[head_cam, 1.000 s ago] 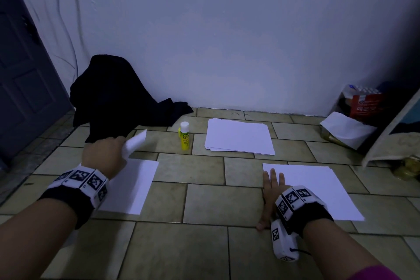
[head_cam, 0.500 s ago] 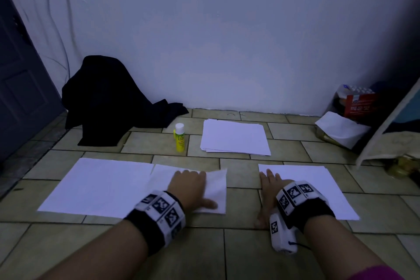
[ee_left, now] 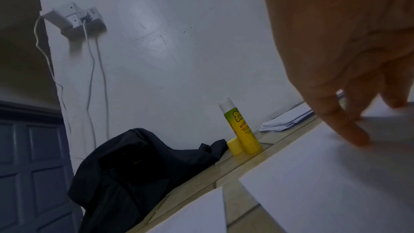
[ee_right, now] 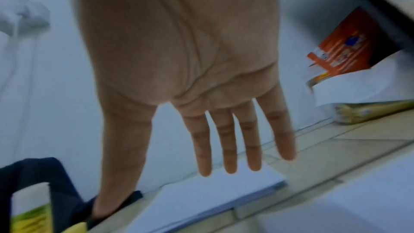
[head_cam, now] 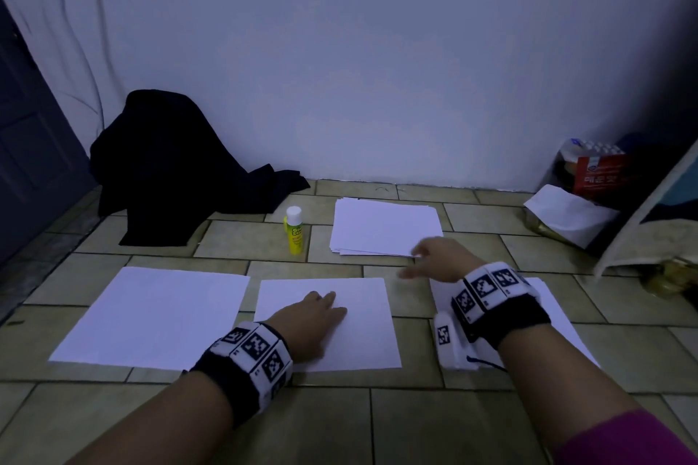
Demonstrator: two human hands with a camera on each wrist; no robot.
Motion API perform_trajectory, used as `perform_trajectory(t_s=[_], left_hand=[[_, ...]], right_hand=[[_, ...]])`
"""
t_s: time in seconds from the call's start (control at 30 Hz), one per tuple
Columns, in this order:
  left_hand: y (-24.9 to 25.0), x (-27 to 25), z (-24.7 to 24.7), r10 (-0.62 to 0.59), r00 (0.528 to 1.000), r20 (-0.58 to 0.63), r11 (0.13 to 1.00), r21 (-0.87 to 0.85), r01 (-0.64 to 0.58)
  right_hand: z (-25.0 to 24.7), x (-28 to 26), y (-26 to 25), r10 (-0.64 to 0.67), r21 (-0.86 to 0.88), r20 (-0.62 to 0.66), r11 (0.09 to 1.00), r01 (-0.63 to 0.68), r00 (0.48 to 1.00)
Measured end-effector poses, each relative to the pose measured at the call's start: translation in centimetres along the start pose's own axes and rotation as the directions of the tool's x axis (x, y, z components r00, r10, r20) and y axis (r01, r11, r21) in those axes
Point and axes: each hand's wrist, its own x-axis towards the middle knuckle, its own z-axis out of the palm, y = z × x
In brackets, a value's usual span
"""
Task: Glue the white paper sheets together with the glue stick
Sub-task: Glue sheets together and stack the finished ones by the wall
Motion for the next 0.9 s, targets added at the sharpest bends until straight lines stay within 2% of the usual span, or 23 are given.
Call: perform_trajectory(t_s=[0.1, 0.2, 0.3, 0.47, 0.67, 0.77, 0.83, 0.9], left_hand=[[-0.4, -0.1, 0.2, -0.003, 0.999, -0.038, 1.000, 0.009, 0.003], [-0.9, -0.3, 0.5, -0.017, 0.999, -0.032, 0.999, -0.050, 0.016], [-1.1, -0.3, 0.5, -0.022, 0.999, -0.031, 0.997, -0.079, 0.020], [-1.2, -0.1, 0.4, -0.037, 0.999, -0.018, 0.998, -0.060, 0.036], [-1.5, -0.3, 0.5, -0.029, 0.999, -0.014, 0.998, -0.057, 0.028], [-1.7, -0.5, 0.4, -0.036, 0.999, -0.015, 0.998, -0.043, 0.035], [-1.6, -0.4, 0.4, -0.045, 0.998, -0.035, 0.999, -0.006, 0.045], [-1.2, -0.2, 0.2, -0.056, 0.997, -0.053, 0.998, 0.020, 0.057]], right_hand=[[0.0, 1.5, -4.0, -0.142, 0.117, -0.069, 0.982, 0.150, 0.987], [0.8, 3.9, -7.8, -0.212, 0.198, -0.075, 0.954, 0.223, 0.974], [1.7, 6.1, -10.9, -0.230, 0.281, -0.080, 0.928, 0.243, 0.970], [2.9, 8.7, -13.9, -0.239, 0.284, -0.125, 0.921, 0.265, 0.963], [3.1, 9.1, -14.4, -0.227, 0.269, -0.177, 0.925, 0.269, 0.958], [2.7, 8.5, -13.3, -0.181, 0.411, -0.188, 0.878, 0.245, 0.965], [1.9, 7.5, -12.1, -0.192, 0.528, -0.125, 0.818, 0.228, 0.974], [0.6, 6.2, -10.4, -0.243, 0.471, -0.025, 0.853, 0.226, 0.970]])
